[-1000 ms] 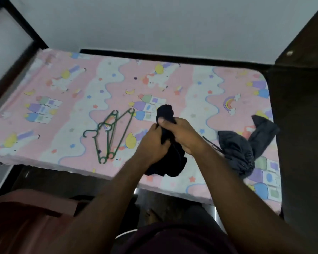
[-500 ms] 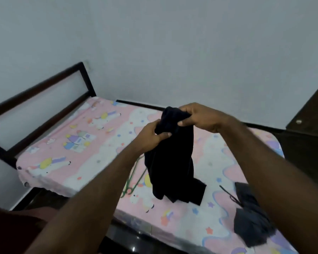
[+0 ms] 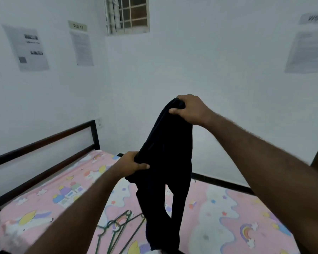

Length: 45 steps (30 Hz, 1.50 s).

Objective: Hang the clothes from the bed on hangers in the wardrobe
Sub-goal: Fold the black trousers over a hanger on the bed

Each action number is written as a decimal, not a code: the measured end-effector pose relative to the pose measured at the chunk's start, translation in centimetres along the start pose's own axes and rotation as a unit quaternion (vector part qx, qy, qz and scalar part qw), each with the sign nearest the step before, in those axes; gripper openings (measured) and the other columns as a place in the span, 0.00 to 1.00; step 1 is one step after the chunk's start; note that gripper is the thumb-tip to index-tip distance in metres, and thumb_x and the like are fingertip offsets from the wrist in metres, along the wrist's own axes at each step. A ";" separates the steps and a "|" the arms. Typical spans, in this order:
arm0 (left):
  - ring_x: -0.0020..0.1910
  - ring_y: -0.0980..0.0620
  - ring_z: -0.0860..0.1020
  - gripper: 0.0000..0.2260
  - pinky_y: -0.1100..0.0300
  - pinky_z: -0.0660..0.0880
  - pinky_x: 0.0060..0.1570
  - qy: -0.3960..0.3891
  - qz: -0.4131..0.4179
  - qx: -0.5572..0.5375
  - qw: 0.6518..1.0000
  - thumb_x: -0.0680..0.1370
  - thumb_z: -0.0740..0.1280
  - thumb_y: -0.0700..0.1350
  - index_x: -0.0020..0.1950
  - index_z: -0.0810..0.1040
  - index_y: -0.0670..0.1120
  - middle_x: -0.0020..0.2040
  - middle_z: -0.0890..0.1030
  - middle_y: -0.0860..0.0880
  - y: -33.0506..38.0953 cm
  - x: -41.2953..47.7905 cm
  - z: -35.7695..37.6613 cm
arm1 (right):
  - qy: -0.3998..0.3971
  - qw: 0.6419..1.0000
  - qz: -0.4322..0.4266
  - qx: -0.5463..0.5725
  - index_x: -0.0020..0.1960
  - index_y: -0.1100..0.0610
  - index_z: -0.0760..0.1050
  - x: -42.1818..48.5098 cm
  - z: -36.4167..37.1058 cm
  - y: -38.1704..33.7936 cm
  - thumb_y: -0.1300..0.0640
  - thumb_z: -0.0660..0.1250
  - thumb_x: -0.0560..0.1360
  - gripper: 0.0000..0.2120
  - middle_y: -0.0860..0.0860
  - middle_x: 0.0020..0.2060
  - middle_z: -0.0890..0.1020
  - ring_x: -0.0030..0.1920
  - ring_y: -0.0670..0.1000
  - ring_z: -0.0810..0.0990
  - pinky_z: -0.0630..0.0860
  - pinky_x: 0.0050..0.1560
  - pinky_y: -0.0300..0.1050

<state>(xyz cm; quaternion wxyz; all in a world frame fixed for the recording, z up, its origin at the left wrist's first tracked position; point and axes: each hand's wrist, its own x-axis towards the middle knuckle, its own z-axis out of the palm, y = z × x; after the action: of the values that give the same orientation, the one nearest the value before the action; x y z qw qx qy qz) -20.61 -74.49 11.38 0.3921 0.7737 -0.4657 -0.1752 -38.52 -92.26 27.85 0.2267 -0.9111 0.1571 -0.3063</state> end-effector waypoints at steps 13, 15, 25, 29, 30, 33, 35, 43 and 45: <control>0.35 0.47 0.79 0.15 0.57 0.75 0.36 0.212 0.064 0.045 0.974 0.67 0.79 0.42 0.45 0.75 0.49 0.40 0.82 0.44 9.1 3.0 -10.1 | 0.044 0.998 -0.035 -0.014 0.54 0.55 0.80 4.1 -12.9 2.3 0.57 0.76 0.71 0.12 0.48 0.46 0.83 0.47 0.47 0.81 0.73 0.45 0.36; 0.32 0.50 0.77 0.16 0.61 0.74 0.31 0.251 0.101 0.022 0.962 0.69 0.78 0.39 0.48 0.74 0.48 0.39 0.81 0.43 11.3 3.1 -12.2 | 0.059 0.997 -0.036 -0.017 0.62 0.51 0.78 4.1 -14.3 3.1 0.58 0.75 0.71 0.20 0.48 0.53 0.81 0.54 0.48 0.79 0.73 0.54 0.38; 0.38 0.53 0.76 0.07 0.64 0.70 0.35 0.247 0.183 0.219 0.926 0.74 0.74 0.45 0.48 0.79 0.46 0.40 0.79 0.49 20.5 3.3 -18.6 | 0.091 0.982 -0.041 -0.162 0.49 0.52 0.73 3.9 -19.9 2.2 0.55 0.75 0.71 0.12 0.49 0.39 0.77 0.41 0.53 0.74 0.71 0.39 0.45; 0.39 0.51 0.77 0.06 0.61 0.72 0.37 0.298 0.212 0.069 0.928 0.74 0.74 0.44 0.46 0.78 0.45 0.41 0.80 0.47 22.9 3.7 -19.9 | 0.150 0.980 -0.045 -0.125 0.47 0.55 0.71 4.0 -22.1 2.0 0.54 0.73 0.74 0.11 0.49 0.37 0.75 0.36 0.48 0.70 0.67 0.35 0.42; 0.39 0.51 0.77 0.06 0.62 0.73 0.37 0.299 0.220 0.012 0.928 0.74 0.73 0.42 0.46 0.77 0.45 0.42 0.80 0.46 23.5 3.7 -20.0 | 0.165 0.980 -0.042 -0.108 0.47 0.56 0.71 4.0 -22.4 1.9 0.55 0.72 0.75 0.10 0.49 0.37 0.75 0.36 0.48 0.70 0.67 0.35 0.41; 0.40 0.51 0.78 0.05 0.65 0.74 0.36 0.290 0.238 -0.083 0.923 0.76 0.71 0.38 0.46 0.76 0.45 0.44 0.80 0.45 25.5 3.9 -20.3 | 0.188 0.979 -0.027 -0.074 0.47 0.57 0.70 4.1 -23.6 1.6 0.57 0.69 0.77 0.08 0.49 0.37 0.75 0.36 0.47 0.70 0.66 0.34 0.40; 0.40 0.51 0.79 0.05 0.65 0.76 0.37 0.281 0.250 -0.128 0.918 0.77 0.70 0.37 0.47 0.76 0.45 0.43 0.80 0.45 26.5 3.9 -20.4 | 0.200 0.979 -0.021 -0.045 0.46 0.56 0.69 4.1 -24.3 1.4 0.58 0.69 0.77 0.08 0.50 0.37 0.75 0.36 0.48 0.70 0.66 0.34 0.41; 0.43 0.51 0.84 0.09 0.63 0.79 0.37 0.220 0.254 -0.251 0.908 0.76 0.70 0.37 0.55 0.77 0.41 0.45 0.84 0.45 26.7 4.0 -21.0 | 0.217 0.968 -0.020 0.126 0.61 0.52 0.70 3.2 -25.0 1.0 0.60 0.69 0.77 0.15 0.53 0.45 0.81 0.39 0.49 0.80 0.75 0.34 0.37; 0.44 0.51 0.83 0.06 0.63 0.80 0.39 0.193 0.242 -0.292 0.905 0.76 0.69 0.37 0.52 0.78 0.39 0.44 0.84 0.45 26.4 4.1 -20.9 | 0.231 0.957 -0.021 0.172 0.60 0.56 0.74 2.9 -24.9 0.7 0.62 0.71 0.76 0.14 0.54 0.47 0.83 0.45 0.51 0.83 0.78 0.41 0.39</control>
<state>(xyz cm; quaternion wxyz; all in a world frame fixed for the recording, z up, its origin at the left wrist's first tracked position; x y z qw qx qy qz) -20.64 -75.51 45.24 0.7129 0.5066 -0.4823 -0.0504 -52.08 -102.00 46.57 0.3309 -0.7657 0.1316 -0.5356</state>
